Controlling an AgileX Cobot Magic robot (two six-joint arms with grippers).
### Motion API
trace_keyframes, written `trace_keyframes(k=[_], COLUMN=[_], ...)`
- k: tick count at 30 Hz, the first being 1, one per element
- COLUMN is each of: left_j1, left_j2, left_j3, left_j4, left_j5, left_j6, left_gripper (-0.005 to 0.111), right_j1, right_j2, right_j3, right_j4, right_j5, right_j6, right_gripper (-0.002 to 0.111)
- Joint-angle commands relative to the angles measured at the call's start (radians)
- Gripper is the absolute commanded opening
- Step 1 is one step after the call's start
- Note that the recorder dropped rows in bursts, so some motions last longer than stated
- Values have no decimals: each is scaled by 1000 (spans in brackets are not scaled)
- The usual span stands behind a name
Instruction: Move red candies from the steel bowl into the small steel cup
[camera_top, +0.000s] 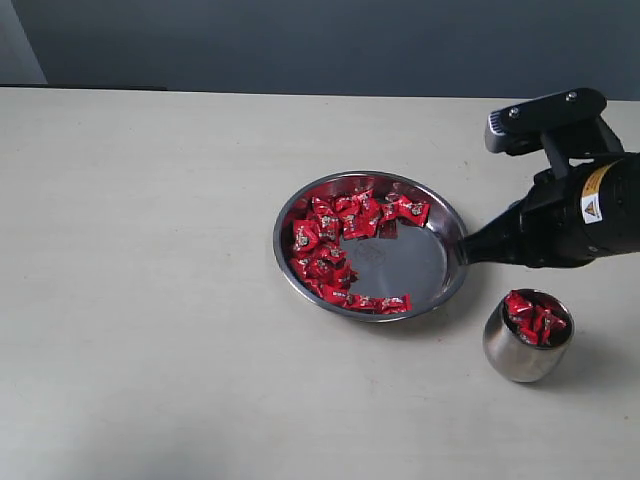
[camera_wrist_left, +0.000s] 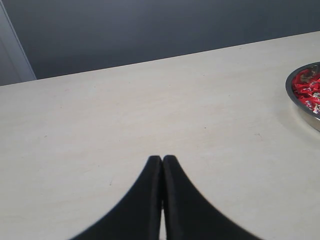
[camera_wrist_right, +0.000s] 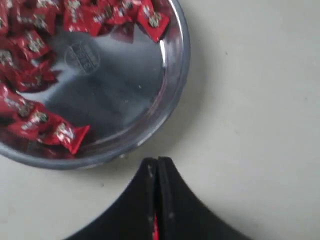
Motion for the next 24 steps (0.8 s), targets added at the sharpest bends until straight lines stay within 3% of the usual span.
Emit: trace_keyframes(k=[1,24], left_j1=[-8,-8], left_j2=[-4,-4], left_j3=[-1,-1], left_j4=[2,2], left_j5=[-5,-5], left_j6=[-6,-6], left_gripper=[0,0], right_j1=[0,0], right_j2=[-9,135], right_j3=[-22,-197], right_j4=[0,46], right_j5=[-56,-72], right_j6=[13,-75], right_gripper=[-1,-1])
